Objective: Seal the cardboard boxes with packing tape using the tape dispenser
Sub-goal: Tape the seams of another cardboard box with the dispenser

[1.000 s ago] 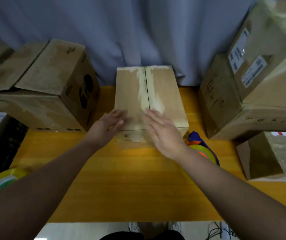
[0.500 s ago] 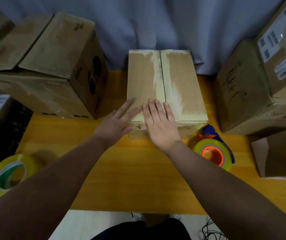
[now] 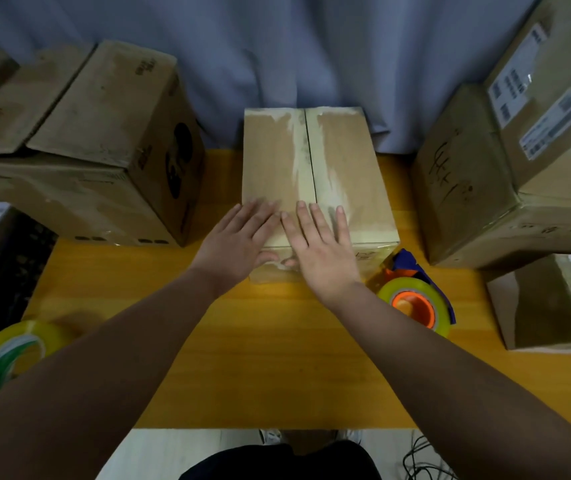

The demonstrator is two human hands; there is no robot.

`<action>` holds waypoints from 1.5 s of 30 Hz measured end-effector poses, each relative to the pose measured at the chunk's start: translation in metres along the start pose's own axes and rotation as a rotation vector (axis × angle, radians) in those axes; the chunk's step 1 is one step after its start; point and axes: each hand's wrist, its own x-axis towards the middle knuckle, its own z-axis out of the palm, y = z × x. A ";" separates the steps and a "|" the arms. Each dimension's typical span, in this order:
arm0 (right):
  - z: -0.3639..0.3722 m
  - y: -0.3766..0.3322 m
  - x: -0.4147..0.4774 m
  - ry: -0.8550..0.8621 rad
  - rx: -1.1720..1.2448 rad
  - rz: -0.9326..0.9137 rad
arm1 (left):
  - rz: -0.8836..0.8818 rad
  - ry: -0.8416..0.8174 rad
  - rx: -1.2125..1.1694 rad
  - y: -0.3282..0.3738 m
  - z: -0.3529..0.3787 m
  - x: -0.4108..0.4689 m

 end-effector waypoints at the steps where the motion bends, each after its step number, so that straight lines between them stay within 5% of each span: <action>1: -0.002 0.006 -0.002 0.009 0.018 -0.017 | -0.001 0.006 0.027 0.001 -0.001 0.000; 8: 0.006 0.059 -0.021 -0.003 0.065 0.224 | -0.082 -0.034 -0.090 0.026 -0.019 0.003; 16: 0.016 0.066 -0.029 0.030 0.000 0.128 | 0.009 -0.049 -0.119 0.051 -0.041 0.028; 21: 0.019 0.115 -0.040 0.080 0.668 0.221 | 0.088 -0.048 -0.149 0.071 -0.054 0.062; 25: 0.043 0.129 -0.038 0.026 0.938 0.071 | 0.158 -0.102 -0.143 0.083 -0.041 0.082; 31: 0.054 0.126 -0.037 0.137 0.904 0.034 | 0.168 -0.056 -0.025 0.085 -0.030 0.081; 35: 0.040 0.130 -0.044 -0.002 0.894 0.015 | 0.161 -0.095 0.004 0.088 -0.035 0.078; 39: 0.021 0.125 -0.047 -0.008 1.501 0.378 | 0.087 -0.057 -0.036 0.108 -0.045 0.085; 45: 0.020 0.127 -0.044 -0.132 1.652 0.582 | 0.065 -0.067 -0.050 0.140 -0.043 0.113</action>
